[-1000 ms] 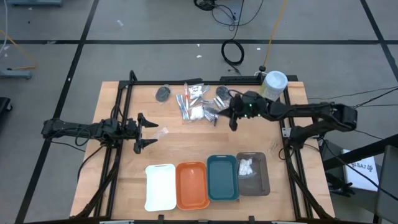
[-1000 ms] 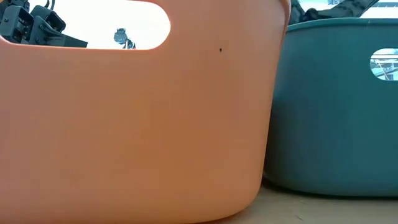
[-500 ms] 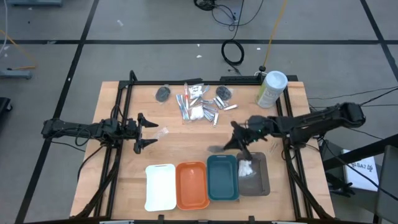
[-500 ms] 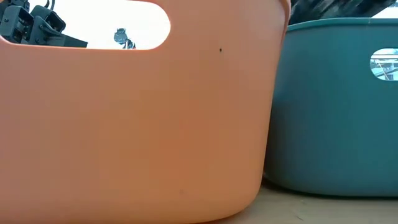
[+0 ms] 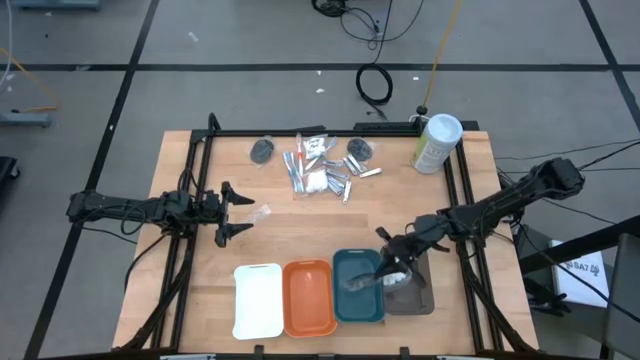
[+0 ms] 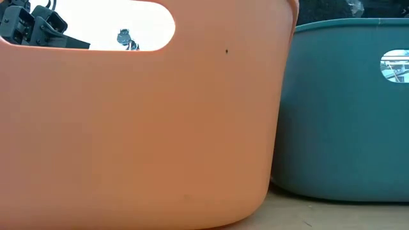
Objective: Pick & Place Travel size toiletries
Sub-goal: Put the black hairbrush into the blue bin
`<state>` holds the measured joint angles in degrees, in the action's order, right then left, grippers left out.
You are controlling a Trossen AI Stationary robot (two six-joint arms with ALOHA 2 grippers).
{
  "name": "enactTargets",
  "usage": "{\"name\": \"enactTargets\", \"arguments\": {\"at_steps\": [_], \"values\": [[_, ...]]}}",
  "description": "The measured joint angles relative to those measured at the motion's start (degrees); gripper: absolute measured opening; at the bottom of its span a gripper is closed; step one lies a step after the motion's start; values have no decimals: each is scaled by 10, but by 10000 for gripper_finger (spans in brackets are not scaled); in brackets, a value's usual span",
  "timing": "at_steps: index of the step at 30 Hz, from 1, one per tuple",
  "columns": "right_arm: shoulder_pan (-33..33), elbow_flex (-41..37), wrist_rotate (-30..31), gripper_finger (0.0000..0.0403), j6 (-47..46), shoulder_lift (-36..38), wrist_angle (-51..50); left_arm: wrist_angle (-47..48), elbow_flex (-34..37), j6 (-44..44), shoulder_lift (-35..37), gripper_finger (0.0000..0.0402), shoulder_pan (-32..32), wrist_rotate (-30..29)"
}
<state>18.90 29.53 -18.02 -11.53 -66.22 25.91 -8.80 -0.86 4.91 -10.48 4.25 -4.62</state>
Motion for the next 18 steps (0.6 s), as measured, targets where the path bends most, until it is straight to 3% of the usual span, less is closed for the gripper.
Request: {"name": "enactTargets", "arguments": {"at_steps": [8, 14, 18], "values": [[-2, -10, 1, 30, 3, 0, 18, 0, 0, 0, 0, 340, 0, 0], [-2, -10, 5, 99, 4, 0, 40, 0, 0, 0, 0, 340, 0, 0], [-2, -10, 48, 142, 17, 0, 69, 0, 0, 0, 0, 340, 0, 0]]}}
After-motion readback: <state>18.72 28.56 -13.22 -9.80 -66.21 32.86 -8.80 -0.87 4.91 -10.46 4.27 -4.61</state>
